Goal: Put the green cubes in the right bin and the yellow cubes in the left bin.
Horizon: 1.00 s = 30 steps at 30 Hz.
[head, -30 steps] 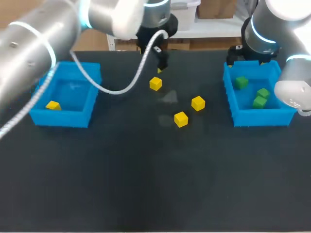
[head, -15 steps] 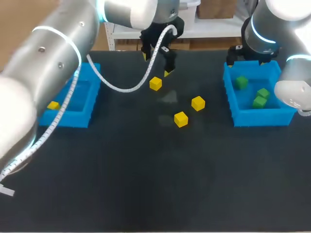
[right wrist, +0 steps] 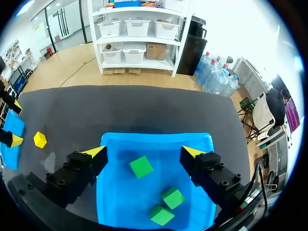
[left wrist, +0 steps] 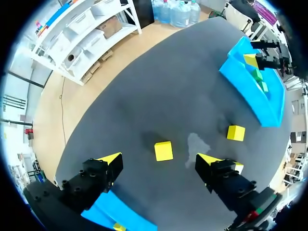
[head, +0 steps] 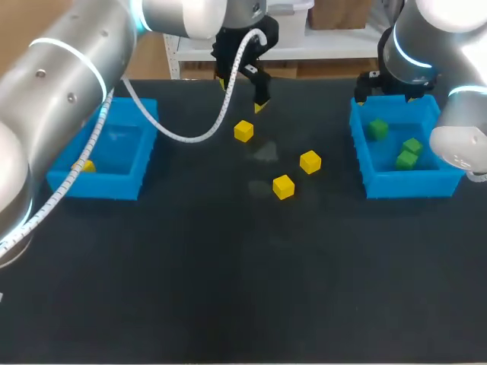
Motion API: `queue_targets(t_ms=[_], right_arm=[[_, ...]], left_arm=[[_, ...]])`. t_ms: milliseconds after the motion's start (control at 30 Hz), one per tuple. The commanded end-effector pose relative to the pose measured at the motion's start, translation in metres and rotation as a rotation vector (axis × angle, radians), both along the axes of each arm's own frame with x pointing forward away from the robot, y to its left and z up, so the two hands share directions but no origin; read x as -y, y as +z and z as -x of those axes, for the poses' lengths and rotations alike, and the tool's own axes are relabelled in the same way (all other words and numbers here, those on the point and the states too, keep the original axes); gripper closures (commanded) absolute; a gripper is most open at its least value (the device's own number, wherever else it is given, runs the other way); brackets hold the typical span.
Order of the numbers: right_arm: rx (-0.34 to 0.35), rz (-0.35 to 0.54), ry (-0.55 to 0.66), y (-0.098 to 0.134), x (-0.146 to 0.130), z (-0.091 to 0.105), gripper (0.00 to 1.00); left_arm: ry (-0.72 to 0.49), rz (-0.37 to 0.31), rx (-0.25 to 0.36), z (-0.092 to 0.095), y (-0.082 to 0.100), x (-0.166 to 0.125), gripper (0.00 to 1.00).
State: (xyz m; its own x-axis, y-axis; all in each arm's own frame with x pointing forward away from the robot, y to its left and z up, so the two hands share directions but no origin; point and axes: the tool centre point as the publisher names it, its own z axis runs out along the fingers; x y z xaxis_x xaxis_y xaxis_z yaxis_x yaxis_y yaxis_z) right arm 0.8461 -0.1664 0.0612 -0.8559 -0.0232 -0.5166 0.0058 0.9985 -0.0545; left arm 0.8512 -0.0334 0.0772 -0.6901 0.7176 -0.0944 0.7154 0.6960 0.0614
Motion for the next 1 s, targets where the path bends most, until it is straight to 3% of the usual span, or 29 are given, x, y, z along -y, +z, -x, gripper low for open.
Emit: queue_targets(t_ms=[33, 433, 1000], right_arm=[[0.005, 0.000, -0.001, 0.000, 0.000, 0.002, 0.00], [0.005, 0.000, -0.001, 0.000, 0.000, 0.002, 0.00], [0.005, 0.000, -0.001, 0.000, 0.000, 0.002, 0.00]], left_arm=[[0.014, -0.065, -0.072, -0.005, 0.001, -0.001, 0.00], [0.024, -0.098, -0.130, -0.008, -0.028, 0.008, 0.00], [0.008, -0.125, -0.212, 0.003, -0.064, 0.012, 0.00]])
